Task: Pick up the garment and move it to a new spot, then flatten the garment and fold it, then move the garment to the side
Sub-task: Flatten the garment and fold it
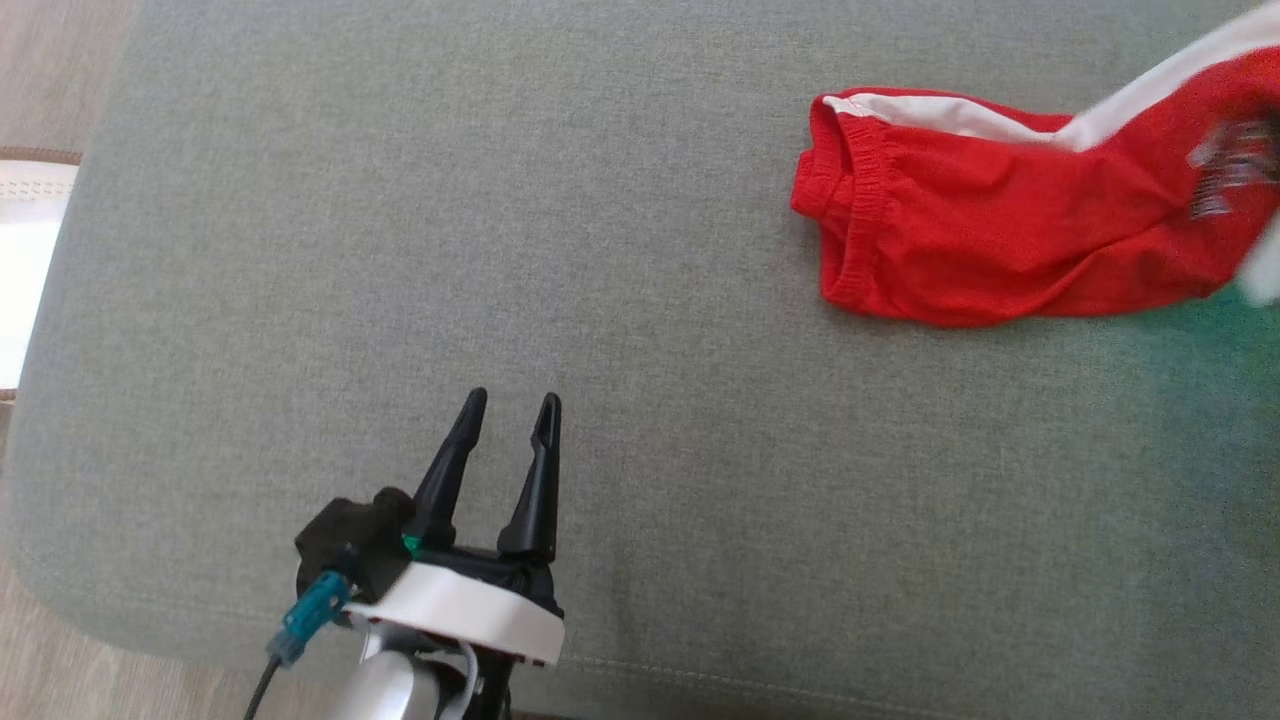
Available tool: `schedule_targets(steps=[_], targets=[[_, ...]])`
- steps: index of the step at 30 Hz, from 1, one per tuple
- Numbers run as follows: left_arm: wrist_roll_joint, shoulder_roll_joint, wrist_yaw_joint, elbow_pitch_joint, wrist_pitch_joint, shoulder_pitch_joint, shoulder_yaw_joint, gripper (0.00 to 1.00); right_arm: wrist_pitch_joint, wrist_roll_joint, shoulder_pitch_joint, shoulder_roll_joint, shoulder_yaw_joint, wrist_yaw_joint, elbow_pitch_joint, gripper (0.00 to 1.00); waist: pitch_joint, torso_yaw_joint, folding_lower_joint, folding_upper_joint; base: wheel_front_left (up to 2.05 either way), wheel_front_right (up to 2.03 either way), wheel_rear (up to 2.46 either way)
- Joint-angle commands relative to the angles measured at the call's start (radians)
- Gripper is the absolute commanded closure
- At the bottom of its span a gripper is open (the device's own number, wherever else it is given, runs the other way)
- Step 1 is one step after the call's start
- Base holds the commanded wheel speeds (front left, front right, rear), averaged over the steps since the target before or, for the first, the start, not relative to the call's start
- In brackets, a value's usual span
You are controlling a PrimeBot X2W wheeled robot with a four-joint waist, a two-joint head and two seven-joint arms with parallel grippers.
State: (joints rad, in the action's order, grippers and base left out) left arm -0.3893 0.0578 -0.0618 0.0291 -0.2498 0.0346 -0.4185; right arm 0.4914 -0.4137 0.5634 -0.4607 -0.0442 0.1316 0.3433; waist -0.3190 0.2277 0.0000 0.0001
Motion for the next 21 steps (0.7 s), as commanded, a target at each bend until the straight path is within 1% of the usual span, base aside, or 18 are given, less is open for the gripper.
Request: schedule_targets(steps=[1,3,4,5,6,10,15,19,20,21], targets=[[0.007,-0.004,0.014,-0.02,-0.012,0.0,0.034,0.0,0.016,-0.005,0.019,0.023,0.071,-0.001,-0.074,1.0,-0.001,0.0,0.0,-0.0001,0.0,0.0,0.0],[0.008,-0.006,0.022,-0.012,-0.012,0.003,0.035,0.0,0.025,-0.001,0.028,0.059,0.124,-0.001,-0.097,1.0,-0.003,0.001,0.0,-0.0001,0.0,0.0,0.0],[0.008,-0.006,0.022,-0.012,-0.012,0.003,0.035,0.0,0.025,-0.001,0.028,0.059,0.124,-0.001,-0.097,1.0,-0.003,0.001,0.0,-0.0001,0.0,0.0,0.0],[-0.001,-0.007,0.026,-0.007,-0.012,0.008,0.031,0.0,0.037,0.011,0.039,0.099,0.179,-0.001,-0.099,1.0,-0.007,0.007,0.0,-0.0001,0.0,0.0,0.0],[-0.001,-0.007,0.026,-0.007,-0.012,0.008,0.031,0.0,0.037,0.011,0.039,0.099,0.179,-0.001,-0.099,1.0,-0.007,0.007,0.0,-0.0001,0.0,0.0,0.0],[-0.028,-0.007,0.023,0.0,-0.012,0.022,0.011,0.0,0.031,0.036,0.053,0.182,0.26,-0.001,-0.054,1.0,-0.008,0.033,0.0,-0.0001,0.0,0.0,0.0],[-0.044,-0.007,0.016,0.009,-0.012,0.023,-0.006,0.0,-0.02,0.069,0.091,0.278,0.278,-0.001,0.04,1.0,-0.003,0.068,0.0,-0.0001,0.0,0.0,0.0],[-0.052,-0.007,0.009,0.011,-0.012,0.017,-0.012,0.0,-0.048,0.094,0.122,0.33,0.276,-0.001,0.1,1.0,0.002,0.085,0.0,-0.0001,0.0,0.0,0.0],[-0.056,-0.007,0.007,0.013,-0.012,0.015,-0.017,0.0,-0.057,0.11,0.133,0.346,0.274,-0.001,0.129,0.96,0.004,0.09,0.0,-0.0001,0.0,0.0,0.0],[-0.058,-0.007,0.006,0.014,-0.012,0.014,-0.02,0.0,-0.058,0.118,0.135,0.351,0.276,-0.001,0.144,0.8,0.006,0.092,0.0,-0.0001,0.0,0.0,0.0]])
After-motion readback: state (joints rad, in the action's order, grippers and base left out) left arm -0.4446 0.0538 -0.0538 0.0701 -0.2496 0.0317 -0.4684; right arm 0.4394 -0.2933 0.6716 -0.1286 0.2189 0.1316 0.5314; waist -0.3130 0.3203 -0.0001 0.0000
